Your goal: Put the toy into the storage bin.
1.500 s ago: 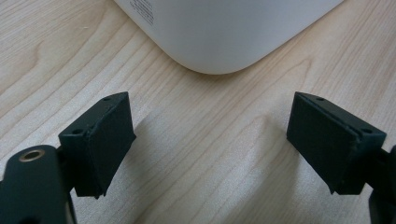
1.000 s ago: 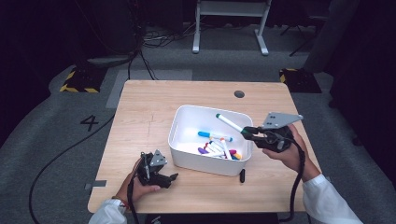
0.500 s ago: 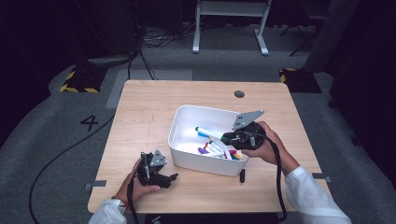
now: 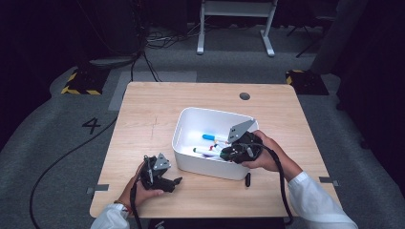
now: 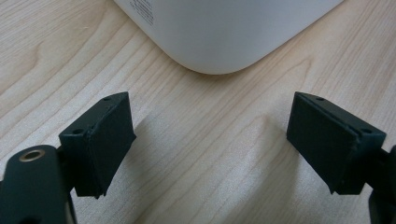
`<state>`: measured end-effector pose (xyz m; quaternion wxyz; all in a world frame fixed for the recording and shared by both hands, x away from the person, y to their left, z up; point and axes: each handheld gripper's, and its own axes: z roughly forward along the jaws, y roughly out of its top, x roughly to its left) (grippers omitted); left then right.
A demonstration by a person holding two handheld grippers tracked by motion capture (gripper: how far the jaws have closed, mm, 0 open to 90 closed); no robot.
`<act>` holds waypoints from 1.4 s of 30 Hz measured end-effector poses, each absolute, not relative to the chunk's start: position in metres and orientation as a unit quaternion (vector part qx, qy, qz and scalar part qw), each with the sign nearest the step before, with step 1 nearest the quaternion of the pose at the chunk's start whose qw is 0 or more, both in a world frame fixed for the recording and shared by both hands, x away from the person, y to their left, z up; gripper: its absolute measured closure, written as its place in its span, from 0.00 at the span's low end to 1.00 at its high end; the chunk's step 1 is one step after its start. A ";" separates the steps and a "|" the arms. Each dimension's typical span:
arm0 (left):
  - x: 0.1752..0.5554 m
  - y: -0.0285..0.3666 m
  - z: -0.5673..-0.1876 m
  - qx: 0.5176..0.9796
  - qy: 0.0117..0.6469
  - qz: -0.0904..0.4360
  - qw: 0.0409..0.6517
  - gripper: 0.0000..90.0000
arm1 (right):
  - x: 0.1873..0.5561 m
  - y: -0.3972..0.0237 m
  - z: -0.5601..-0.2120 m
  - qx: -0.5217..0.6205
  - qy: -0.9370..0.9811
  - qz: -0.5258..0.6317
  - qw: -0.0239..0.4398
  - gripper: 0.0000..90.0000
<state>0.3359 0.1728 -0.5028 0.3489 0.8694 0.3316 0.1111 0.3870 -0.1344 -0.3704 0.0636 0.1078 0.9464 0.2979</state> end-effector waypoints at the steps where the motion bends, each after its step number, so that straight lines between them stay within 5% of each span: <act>1: 0.336 0.173 -0.503 0.870 0.331 0.111 0.349 0.17 | 0.387 -0.134 -0.370 0.105 0.947 0.298 0.063 0.83; 11: 0.336 0.173 -0.503 0.869 0.332 0.111 0.349 0.17 | 0.385 -0.135 -0.372 0.103 0.947 0.301 0.053 0.82; 32: 0.336 0.173 -0.503 0.869 0.332 0.111 0.349 0.17 | 0.373 -0.188 -0.349 0.175 0.903 0.358 0.158 0.44; 42: 0.336 0.173 -0.503 0.869 0.332 0.111 0.349 0.17 | 0.353 -0.241 -0.344 0.237 0.867 0.390 0.201 0.37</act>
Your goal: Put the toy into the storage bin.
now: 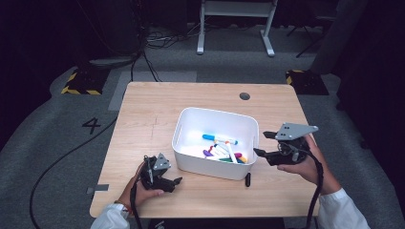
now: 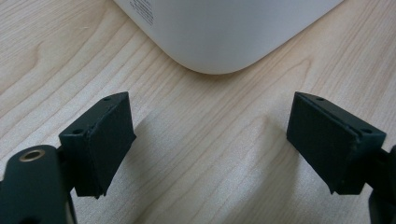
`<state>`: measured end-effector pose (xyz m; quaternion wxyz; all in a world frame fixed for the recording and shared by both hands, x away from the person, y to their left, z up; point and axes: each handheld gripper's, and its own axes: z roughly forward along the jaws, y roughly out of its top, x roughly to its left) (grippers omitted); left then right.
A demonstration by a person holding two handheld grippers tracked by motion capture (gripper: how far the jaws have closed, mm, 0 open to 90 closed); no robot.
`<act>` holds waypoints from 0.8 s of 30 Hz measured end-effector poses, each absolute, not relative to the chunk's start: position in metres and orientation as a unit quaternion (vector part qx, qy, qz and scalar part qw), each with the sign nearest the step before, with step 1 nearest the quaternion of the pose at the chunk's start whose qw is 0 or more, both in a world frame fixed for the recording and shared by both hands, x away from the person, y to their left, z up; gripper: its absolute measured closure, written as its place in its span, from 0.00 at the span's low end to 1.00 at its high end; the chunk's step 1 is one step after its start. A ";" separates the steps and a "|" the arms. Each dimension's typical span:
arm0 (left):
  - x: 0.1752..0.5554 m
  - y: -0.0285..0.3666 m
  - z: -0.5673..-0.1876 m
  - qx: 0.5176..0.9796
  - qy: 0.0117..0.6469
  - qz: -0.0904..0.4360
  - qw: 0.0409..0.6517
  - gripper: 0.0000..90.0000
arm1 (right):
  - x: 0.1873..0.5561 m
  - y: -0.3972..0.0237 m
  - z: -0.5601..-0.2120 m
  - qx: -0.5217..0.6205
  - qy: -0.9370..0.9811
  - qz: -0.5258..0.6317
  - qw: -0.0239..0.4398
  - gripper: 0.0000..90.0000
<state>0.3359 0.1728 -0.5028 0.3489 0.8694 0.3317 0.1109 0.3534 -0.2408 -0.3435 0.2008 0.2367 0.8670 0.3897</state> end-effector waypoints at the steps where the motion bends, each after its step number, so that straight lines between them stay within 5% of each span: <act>1: 0.336 0.173 -0.503 0.869 0.332 0.111 0.349 0.17 | 0.352 -0.246 -0.345 0.244 0.864 0.390 0.203 0.37; 10: 0.336 0.173 -0.503 0.869 0.332 0.111 0.349 0.17 | 0.339 -0.273 -0.384 0.277 0.855 0.387 0.205 0.35; 24: 0.336 0.173 -0.503 0.869 0.332 0.111 0.349 0.17 | 0.328 -0.245 -0.468 0.301 0.865 0.383 0.120 0.28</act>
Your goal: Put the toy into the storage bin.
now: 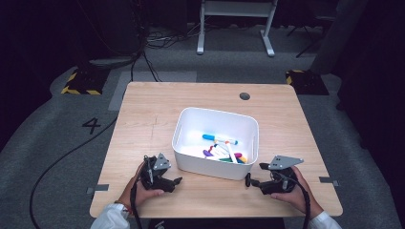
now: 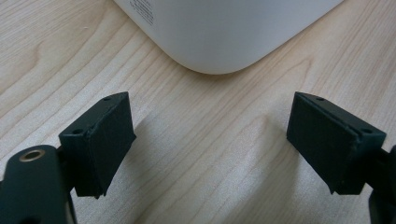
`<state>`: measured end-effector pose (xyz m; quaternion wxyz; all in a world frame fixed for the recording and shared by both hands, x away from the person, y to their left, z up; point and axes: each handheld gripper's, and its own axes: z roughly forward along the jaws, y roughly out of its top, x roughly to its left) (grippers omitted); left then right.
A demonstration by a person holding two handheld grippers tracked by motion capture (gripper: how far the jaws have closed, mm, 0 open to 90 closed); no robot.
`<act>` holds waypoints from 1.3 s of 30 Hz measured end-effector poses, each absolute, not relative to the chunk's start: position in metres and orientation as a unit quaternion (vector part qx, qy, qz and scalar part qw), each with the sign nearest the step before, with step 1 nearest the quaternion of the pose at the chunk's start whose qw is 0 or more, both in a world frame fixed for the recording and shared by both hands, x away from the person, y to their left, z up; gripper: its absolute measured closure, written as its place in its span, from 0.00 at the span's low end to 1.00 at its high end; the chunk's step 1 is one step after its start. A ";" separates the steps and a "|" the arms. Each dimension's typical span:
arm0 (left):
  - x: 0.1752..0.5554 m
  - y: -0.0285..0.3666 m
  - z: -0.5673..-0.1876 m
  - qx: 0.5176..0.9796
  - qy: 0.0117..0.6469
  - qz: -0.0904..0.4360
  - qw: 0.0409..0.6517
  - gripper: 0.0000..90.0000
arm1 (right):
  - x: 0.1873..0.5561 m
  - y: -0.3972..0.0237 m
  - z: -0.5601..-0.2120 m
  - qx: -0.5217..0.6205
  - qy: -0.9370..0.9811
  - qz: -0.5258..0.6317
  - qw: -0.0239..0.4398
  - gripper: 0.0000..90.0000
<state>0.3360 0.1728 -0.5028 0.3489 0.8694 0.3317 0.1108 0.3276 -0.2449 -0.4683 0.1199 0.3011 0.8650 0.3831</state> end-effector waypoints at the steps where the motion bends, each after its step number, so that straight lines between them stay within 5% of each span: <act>1: 0.336 0.173 -0.503 0.869 0.332 0.111 0.349 0.17 | 0.328 -0.243 -0.471 0.300 0.866 0.381 0.120 0.27; 16: 0.336 0.173 -0.503 0.869 0.332 0.111 0.349 0.17 | 0.342 -0.252 -0.490 0.345 0.862 0.350 0.125 0.30; 27: 0.336 0.173 -0.503 0.870 0.332 0.111 0.349 0.17 | 0.357 -0.271 -0.492 0.386 0.848 0.330 0.151 0.41; 31: 0.336 0.173 -0.503 0.869 0.332 0.111 0.349 0.17 | 0.362 -0.271 -0.492 0.396 0.841 0.332 0.160 0.49; 39: 0.336 0.173 -0.503 0.869 0.332 0.111 0.349 0.17 | 0.369 -0.274 -0.490 0.402 0.836 0.329 0.175 0.81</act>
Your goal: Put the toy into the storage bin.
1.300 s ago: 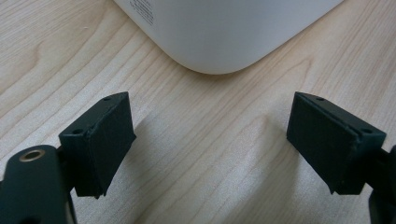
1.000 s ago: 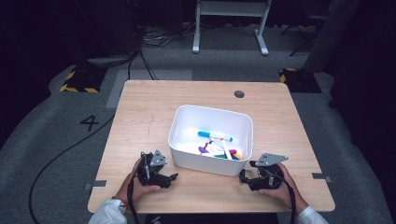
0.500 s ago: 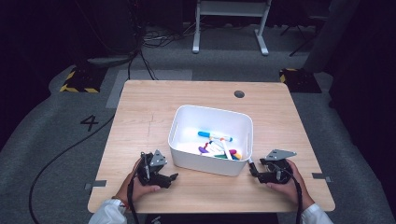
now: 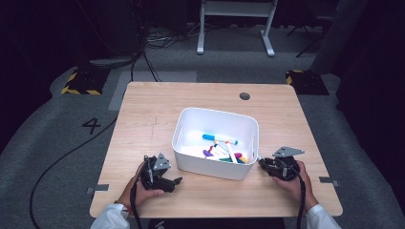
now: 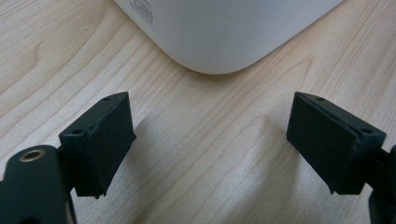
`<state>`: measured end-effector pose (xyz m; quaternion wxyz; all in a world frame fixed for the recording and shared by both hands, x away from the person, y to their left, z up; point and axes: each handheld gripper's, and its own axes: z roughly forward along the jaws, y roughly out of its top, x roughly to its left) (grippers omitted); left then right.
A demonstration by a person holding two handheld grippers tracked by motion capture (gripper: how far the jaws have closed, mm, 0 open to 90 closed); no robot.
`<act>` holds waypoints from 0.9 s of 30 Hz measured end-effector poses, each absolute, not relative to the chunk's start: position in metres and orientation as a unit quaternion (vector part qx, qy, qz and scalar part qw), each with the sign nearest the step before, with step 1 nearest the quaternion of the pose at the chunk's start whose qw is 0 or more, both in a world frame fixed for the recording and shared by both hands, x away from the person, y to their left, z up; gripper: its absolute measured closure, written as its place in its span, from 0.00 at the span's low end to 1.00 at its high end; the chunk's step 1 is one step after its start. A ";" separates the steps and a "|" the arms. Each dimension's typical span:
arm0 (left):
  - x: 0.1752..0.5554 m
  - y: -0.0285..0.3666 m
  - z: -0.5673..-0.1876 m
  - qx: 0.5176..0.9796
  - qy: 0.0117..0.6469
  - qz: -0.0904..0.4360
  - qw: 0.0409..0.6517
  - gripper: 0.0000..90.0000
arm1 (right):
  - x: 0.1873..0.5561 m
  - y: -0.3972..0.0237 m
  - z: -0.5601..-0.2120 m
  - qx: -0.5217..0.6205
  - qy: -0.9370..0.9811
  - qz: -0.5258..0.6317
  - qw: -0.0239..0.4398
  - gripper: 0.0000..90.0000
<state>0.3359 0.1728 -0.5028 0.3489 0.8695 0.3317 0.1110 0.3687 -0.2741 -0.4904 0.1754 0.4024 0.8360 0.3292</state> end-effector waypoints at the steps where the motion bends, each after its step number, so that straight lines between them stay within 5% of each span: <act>1: 0.336 0.173 -0.503 0.870 0.332 0.111 0.349 0.17 | 0.370 -0.275 -0.490 0.404 0.835 0.328 0.175 0.82; 15: 0.336 0.173 -0.503 0.869 0.332 0.111 0.349 0.17 | 0.370 -0.297 -0.486 0.404 0.832 0.333 0.186 0.84; 27: 0.336 0.173 -0.503 0.869 0.332 0.111 0.349 0.17 | 0.362 -0.330 -0.449 0.398 0.807 0.386 0.202 0.84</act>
